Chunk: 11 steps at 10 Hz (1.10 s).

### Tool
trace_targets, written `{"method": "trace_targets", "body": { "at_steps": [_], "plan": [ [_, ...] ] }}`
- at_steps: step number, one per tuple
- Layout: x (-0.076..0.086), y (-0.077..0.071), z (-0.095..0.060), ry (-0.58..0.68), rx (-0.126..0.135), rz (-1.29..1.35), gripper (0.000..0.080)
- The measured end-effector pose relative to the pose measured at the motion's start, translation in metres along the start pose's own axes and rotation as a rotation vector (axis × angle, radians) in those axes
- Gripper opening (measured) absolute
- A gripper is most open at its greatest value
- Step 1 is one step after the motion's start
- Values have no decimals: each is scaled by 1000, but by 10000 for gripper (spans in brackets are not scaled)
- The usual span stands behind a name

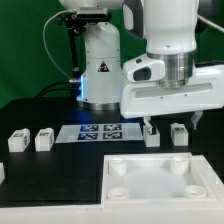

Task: Assemble one leg

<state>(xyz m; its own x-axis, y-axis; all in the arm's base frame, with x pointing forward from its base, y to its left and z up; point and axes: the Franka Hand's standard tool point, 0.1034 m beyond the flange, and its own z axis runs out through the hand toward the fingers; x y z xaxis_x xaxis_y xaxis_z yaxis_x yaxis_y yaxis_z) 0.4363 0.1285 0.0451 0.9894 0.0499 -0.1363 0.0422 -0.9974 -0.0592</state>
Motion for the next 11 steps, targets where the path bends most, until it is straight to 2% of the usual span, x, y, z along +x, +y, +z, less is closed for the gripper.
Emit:
{"method": "trace_targets", "body": {
  "at_steps": [2, 3, 5, 6, 8, 9, 10, 11],
  "plan": [
    [-3, -11, 4, -1, 6, -12, 649],
    [-13, -13, 7, -101, 1, -5, 649],
    [-13, -12, 6, -291, -9, -13, 649],
    [-18, -15, 6, -407, -24, 16, 649],
    [-35, -32, 11, -626, -66, 52, 649],
    [-43, -39, 14, -764, -79, 63, 649],
    [-42, -41, 19, -847, -82, 59, 649],
    [-34, -42, 22, -828, -73, 61, 649]
  ]
}}
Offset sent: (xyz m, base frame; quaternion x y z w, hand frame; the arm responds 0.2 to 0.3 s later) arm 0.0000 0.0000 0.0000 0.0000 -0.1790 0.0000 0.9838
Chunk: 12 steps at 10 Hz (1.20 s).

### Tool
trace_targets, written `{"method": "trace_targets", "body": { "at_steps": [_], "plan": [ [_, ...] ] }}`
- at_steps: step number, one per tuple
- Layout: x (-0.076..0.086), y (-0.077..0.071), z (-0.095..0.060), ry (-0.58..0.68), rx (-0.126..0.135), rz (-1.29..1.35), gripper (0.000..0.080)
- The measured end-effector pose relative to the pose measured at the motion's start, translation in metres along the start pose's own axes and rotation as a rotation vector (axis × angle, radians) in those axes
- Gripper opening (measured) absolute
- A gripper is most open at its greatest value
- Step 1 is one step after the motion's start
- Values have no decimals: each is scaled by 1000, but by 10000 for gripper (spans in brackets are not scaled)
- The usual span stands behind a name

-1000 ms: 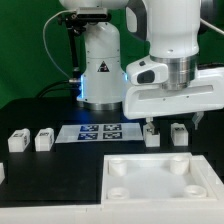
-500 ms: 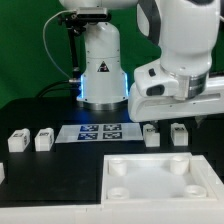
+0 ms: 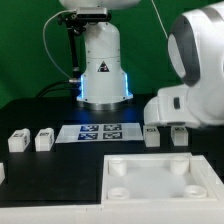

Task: Assemble one leg

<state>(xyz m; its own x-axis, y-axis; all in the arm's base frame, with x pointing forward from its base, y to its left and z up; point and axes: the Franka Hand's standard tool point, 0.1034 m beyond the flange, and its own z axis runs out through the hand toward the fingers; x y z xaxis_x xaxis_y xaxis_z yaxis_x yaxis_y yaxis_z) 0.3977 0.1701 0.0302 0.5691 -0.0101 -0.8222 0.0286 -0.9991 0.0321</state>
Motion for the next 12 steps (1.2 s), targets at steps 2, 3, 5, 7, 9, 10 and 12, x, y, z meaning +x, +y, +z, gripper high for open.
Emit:
{"method": "trace_targets", "body": {
  "at_steps": [2, 3, 5, 7, 9, 10, 12],
  "plan": [
    [-2, 0, 0, 2, -2, -1, 649],
    [-1, 0, 2, 3, -1, -2, 649],
    [5, 1, 15, 17, 4, -3, 649],
    [9, 1, 21, 20, 6, -2, 649],
    [9, 1, 22, 20, 6, -2, 649],
    [9, 1, 22, 20, 6, -2, 626],
    [9, 1, 22, 20, 6, -2, 455]
  ]
}}
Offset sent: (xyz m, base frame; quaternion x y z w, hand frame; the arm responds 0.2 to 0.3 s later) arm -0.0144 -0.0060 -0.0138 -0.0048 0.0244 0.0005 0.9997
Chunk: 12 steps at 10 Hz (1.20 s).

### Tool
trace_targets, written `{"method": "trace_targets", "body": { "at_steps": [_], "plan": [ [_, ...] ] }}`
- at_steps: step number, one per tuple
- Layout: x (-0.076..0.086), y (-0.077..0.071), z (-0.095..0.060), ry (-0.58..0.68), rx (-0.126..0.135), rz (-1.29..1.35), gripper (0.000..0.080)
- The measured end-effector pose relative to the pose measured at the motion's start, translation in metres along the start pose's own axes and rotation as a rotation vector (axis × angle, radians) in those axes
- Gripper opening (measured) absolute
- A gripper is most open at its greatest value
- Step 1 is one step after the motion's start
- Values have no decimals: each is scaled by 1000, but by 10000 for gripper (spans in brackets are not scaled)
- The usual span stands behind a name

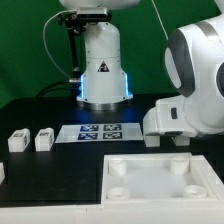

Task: Assemble one leg

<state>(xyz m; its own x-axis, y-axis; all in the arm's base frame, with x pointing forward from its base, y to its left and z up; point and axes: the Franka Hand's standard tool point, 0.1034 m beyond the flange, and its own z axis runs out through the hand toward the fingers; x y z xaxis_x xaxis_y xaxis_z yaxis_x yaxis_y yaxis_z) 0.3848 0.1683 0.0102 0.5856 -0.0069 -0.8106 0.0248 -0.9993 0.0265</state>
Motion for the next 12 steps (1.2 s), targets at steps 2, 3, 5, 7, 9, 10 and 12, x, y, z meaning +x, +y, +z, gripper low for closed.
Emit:
{"method": "trace_targets", "body": {
  "at_steps": [2, 3, 5, 7, 9, 10, 12],
  "plan": [
    [0, 0, 0, 0, 0, 0, 288],
    [0, 0, 0, 0, 0, 0, 290],
    [0, 0, 0, 0, 0, 0, 290],
    [0, 0, 0, 0, 0, 0, 290],
    [0, 0, 0, 0, 0, 0, 290],
    [-2, 0, -3, 1, -1, 0, 291],
    [-9, 3, -23, 1, -2, -7, 291]
  ]
}}
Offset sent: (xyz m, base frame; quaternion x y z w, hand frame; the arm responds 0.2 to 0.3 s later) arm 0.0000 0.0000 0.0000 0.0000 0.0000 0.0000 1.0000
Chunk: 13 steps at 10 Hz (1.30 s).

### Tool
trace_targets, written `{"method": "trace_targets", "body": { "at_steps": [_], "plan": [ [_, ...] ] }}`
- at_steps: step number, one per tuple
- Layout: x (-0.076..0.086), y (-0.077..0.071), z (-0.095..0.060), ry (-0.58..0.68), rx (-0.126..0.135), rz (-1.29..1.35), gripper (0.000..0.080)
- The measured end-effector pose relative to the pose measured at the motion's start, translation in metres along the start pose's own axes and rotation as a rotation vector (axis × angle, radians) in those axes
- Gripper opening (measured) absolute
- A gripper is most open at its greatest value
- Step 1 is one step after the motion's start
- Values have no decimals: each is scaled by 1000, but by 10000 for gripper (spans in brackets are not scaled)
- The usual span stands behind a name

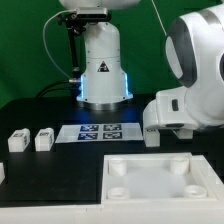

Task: Assemble one leg

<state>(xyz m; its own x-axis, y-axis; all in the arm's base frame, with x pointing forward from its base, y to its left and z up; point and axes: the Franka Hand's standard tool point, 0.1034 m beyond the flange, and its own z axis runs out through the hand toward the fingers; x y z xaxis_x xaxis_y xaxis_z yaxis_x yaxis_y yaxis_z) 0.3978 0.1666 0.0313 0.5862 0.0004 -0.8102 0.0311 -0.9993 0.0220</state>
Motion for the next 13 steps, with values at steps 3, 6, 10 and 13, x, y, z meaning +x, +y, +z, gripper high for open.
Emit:
{"method": "trace_targets", "body": {
  "at_steps": [3, 6, 10, 13],
  "plan": [
    [-21, 2, -38, 26, -12, -5, 291],
    [-8, -4, -41, 326, 26, -8, 291],
    [-33, 3, -130, 743, 32, -47, 291],
    [-34, -4, -137, 1048, 85, -67, 292]
  ]
}}
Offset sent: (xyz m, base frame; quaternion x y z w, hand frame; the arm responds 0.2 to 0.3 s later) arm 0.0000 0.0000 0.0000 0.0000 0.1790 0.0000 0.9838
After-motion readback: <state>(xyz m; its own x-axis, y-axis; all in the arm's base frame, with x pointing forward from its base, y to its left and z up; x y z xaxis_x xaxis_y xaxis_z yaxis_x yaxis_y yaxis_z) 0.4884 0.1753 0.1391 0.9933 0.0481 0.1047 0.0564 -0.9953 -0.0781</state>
